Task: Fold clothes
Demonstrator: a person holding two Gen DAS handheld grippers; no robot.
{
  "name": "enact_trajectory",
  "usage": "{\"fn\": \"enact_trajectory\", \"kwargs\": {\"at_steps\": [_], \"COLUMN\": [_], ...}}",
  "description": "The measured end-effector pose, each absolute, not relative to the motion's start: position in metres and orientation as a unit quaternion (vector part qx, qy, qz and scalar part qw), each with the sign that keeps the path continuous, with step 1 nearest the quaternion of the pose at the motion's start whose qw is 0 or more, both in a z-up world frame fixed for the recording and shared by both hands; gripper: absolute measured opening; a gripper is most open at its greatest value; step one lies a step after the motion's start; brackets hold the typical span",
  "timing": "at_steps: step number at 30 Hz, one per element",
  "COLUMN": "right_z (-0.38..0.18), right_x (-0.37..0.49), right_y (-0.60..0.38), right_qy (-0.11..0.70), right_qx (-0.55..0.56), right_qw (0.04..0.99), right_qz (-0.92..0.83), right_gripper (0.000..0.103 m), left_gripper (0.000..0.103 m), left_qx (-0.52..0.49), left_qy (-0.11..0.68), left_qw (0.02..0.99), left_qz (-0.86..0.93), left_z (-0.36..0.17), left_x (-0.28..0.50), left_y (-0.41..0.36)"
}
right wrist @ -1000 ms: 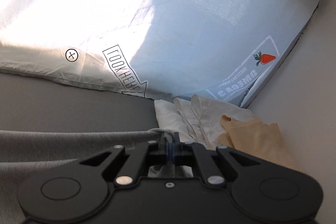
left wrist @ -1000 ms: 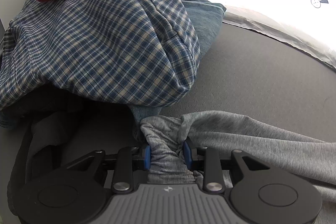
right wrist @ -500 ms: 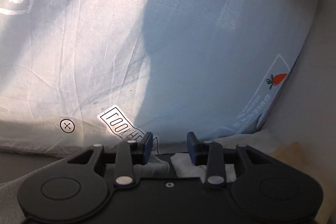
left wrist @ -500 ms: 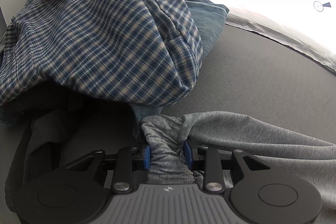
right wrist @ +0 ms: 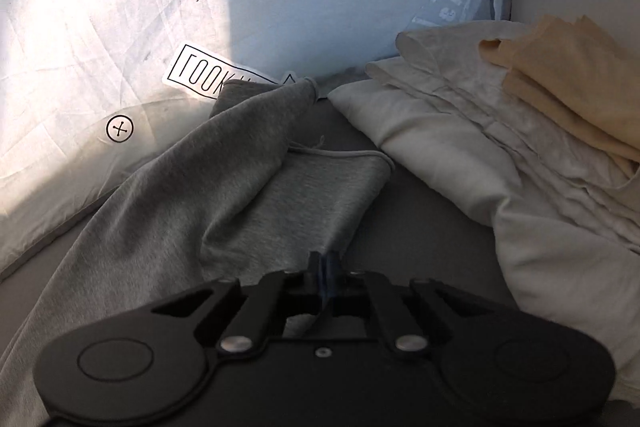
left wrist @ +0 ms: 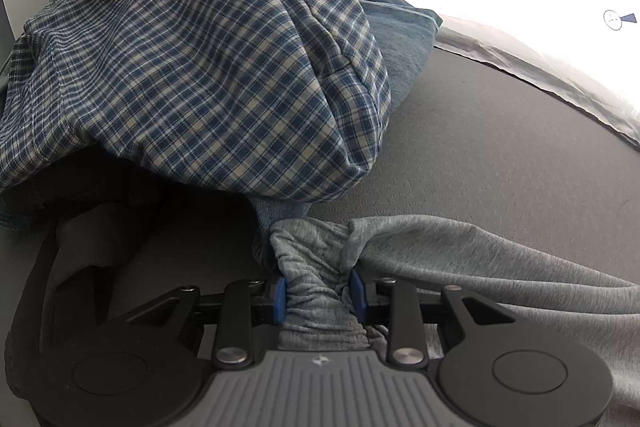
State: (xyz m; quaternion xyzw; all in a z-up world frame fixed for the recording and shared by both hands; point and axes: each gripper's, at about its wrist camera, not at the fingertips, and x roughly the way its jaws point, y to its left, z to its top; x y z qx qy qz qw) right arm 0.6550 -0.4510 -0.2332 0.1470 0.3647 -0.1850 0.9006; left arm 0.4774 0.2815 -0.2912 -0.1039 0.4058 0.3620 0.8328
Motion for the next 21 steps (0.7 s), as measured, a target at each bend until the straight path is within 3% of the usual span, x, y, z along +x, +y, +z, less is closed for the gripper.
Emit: {"fn": "enact_trajectory", "kwargs": {"at_steps": [5, 8, 12, 15, 18, 20, 21], "right_z": [-0.187, -0.211, -0.213, -0.238, -0.231, -0.224, -0.222], "right_x": [0.591, 0.576, 0.550, 0.555, 0.552, 0.561, 0.568], "right_y": [-0.440, -0.457, -0.456, -0.459, -0.447, -0.443, -0.442], "right_qy": [0.295, 0.355, 0.366, 0.438, 0.405, 0.385, 0.380], "right_qx": [0.083, 0.049, 0.019, 0.005, -0.008, -0.013, -0.012], "right_qw": [0.927, 0.897, 0.891, 0.860, 0.877, 0.886, 0.888], "right_qz": [-0.215, -0.258, -0.269, -0.260, -0.258, -0.258, -0.258], "right_gripper": [0.000, 0.000, 0.000, 0.000, 0.010, 0.034, 0.035], "left_gripper": [0.033, 0.033, 0.034, 0.035, 0.036, 0.040, 0.041], "left_qx": [-0.108, -0.110, -0.119, -0.132, -0.145, -0.148, -0.146], "left_qy": [0.404, 0.408, 0.409, 0.411, 0.410, 0.403, 0.404], "left_qw": [0.832, 0.831, 0.834, 0.832, 0.837, 0.843, 0.844], "left_qz": [0.364, 0.361, 0.350, 0.348, 0.334, 0.323, 0.320], "left_z": [-0.291, -0.290, -0.289, -0.288, -0.280, -0.277, -0.278], "left_x": [0.476, 0.476, 0.473, 0.473, 0.471, 0.470, 0.471], "left_y": [0.280, 0.281, 0.286, 0.289, 0.291, 0.291, 0.292]}}
